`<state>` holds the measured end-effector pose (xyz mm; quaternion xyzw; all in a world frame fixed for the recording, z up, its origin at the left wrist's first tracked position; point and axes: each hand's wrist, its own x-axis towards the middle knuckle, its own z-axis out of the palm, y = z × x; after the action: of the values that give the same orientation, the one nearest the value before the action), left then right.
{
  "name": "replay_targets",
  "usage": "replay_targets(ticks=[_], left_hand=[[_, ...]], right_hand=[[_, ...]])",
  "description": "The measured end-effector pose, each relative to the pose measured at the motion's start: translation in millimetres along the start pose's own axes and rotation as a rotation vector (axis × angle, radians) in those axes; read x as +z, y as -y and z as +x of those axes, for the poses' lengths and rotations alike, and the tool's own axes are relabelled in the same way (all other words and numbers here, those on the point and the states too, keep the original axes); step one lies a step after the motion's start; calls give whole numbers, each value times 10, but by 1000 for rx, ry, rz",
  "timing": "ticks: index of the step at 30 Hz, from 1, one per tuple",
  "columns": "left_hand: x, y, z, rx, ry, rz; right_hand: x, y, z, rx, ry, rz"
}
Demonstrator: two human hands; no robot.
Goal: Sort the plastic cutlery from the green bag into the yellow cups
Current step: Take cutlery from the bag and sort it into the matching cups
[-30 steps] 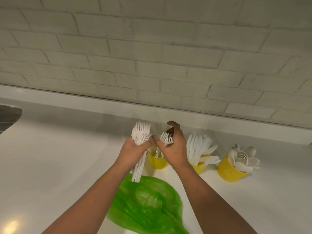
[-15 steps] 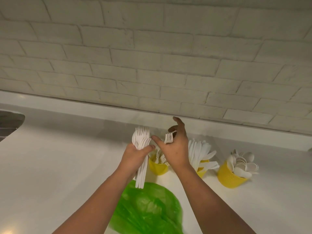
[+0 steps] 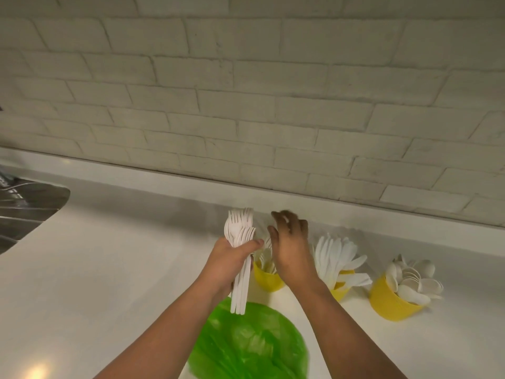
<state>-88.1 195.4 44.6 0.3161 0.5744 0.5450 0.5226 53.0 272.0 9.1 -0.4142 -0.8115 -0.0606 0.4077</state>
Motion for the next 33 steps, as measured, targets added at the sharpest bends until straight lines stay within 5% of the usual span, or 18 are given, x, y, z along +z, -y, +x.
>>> replay_targets(ticks=[2, 4, 10, 13, 16, 21, 26, 33], left_hand=[[-22, -28, -18, 1, 10, -24], [-37, -46, -39, 8, 18, -31], [-53, -89, -131, -26, 52, -161], [-29, -104, -210, -18, 62, -240], [41, -149, -324, -6, 55, -273], [212, -191, -491, -174, 117, -450], [374, -175, -677, -289, 255, -664], [461, -220, -903, -307, 457, -331]], right_hand=[[-31, 24, 12, 200, -36, 138], [-38, 19, 73, 208, 7, 118], [-98, 16, 25, 121, 488, -65], [-266, 86, 43, 125, 377, 1], [-586, 347, 48, 357, 222, 317], [-1038, 762, -190, 693, 525, 805], [-1138, 708, -180, 974, 238, 957], [-1422, 471, -88, 849, 540, 995]])
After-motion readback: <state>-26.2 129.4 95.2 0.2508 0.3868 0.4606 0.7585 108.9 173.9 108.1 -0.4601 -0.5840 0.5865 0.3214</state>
